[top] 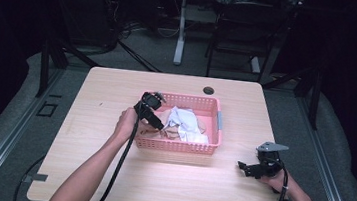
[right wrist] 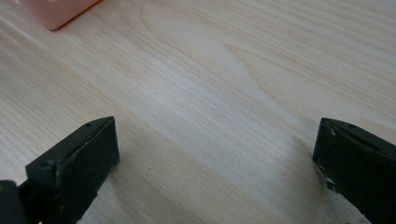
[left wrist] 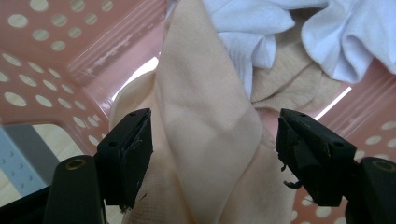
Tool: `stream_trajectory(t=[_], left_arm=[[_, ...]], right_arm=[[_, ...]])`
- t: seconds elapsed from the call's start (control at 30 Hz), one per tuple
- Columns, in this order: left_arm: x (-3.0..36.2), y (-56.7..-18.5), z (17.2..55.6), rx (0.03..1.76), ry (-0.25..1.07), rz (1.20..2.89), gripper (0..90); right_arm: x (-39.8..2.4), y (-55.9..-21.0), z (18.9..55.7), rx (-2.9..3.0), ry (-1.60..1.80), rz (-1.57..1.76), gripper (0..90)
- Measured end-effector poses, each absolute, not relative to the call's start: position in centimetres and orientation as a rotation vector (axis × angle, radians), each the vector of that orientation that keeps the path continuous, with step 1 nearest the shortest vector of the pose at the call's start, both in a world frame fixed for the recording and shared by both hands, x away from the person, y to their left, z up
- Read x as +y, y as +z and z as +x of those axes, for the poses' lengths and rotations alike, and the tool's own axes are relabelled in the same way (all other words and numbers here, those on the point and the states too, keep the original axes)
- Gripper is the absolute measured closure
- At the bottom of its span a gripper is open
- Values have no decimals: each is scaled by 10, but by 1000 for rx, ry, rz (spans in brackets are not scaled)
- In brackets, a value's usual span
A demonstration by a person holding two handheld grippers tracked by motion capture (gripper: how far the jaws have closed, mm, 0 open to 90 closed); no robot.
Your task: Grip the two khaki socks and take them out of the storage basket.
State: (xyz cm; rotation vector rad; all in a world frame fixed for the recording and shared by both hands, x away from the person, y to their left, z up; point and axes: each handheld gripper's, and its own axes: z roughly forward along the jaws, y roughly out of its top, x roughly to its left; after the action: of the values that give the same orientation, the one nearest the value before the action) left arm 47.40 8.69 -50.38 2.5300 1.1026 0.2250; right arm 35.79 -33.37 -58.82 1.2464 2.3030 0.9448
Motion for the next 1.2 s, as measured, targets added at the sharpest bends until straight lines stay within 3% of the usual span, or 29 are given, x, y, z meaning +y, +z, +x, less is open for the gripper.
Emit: stream_trajectory(t=[0.37, 0.57, 0.6, 0.87, 1.2], left_arm=[[76, -513, 481, 1172, 226, 2599, 369], [78, -513, 484, 1199, 242, 2612, 501], [79, -513, 485, 1202, 243, 2613, 576], [82, -514, 487, 1195, 239, 2614, 796], [95, -486, 479, 1125, 292, 2533, 842]], right_arm=[[-334, -588, 358, 2304, 945, 1246, 0], [-334, -588, 358, 2304, 945, 1246, 0], [-334, -588, 358, 2304, 945, 1246, 0], [-334, -588, 358, 2304, 946, 1244, 0], [-334, -588, 358, 2305, 947, 1243, 0]])
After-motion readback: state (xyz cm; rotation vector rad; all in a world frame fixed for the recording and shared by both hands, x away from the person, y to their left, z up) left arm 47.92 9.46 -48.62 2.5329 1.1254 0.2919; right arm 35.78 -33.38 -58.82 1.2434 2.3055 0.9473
